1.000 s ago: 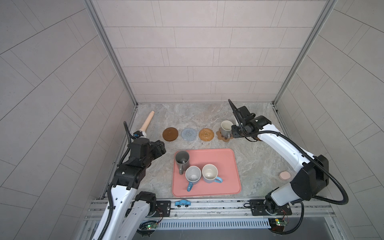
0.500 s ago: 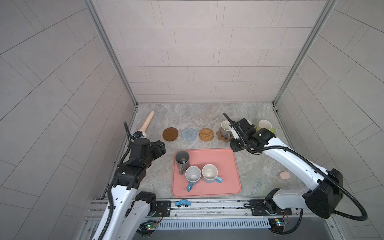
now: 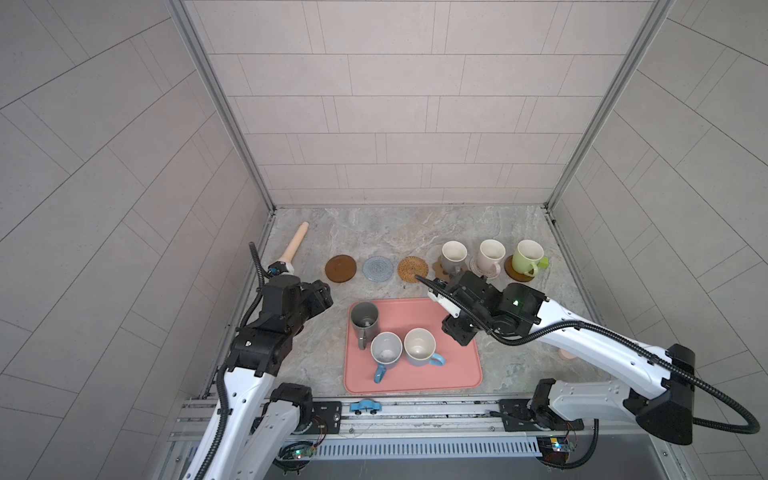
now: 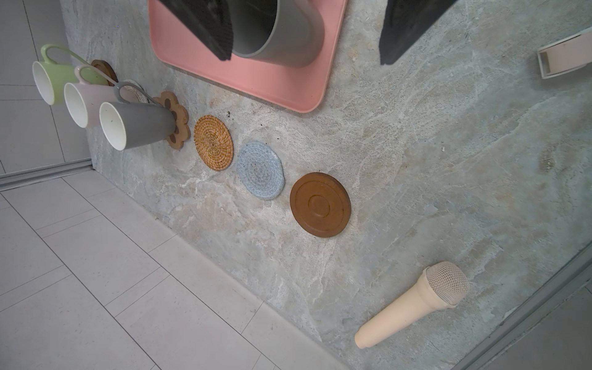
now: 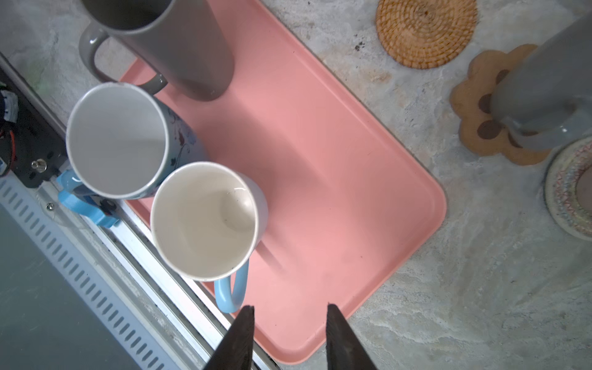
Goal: Place cups on coasters
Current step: Move the cup from the tray.
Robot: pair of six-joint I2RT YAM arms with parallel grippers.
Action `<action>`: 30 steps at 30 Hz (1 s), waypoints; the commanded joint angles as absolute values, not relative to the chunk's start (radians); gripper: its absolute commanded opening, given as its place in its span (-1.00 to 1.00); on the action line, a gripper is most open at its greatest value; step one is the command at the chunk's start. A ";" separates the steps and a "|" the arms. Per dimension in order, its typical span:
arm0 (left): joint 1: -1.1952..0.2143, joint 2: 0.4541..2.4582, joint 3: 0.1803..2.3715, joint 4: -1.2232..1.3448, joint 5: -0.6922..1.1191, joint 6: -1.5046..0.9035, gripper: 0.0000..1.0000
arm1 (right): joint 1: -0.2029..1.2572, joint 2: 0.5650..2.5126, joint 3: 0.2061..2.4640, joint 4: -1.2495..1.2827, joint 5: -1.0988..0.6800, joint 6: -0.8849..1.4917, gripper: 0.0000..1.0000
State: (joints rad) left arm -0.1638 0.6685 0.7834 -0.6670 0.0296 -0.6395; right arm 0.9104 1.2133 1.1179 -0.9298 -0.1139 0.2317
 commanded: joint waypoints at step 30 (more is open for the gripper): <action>-0.160 0.657 0.763 -0.646 0.033 -0.659 0.58 | 1.168 1.377 1.059 -0.884 -0.020 0.377 -0.17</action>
State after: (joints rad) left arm -0.1638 0.6685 0.7746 -0.6533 0.0402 -0.6483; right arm 1.1595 1.3598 1.0378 -0.8829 -0.0509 0.3599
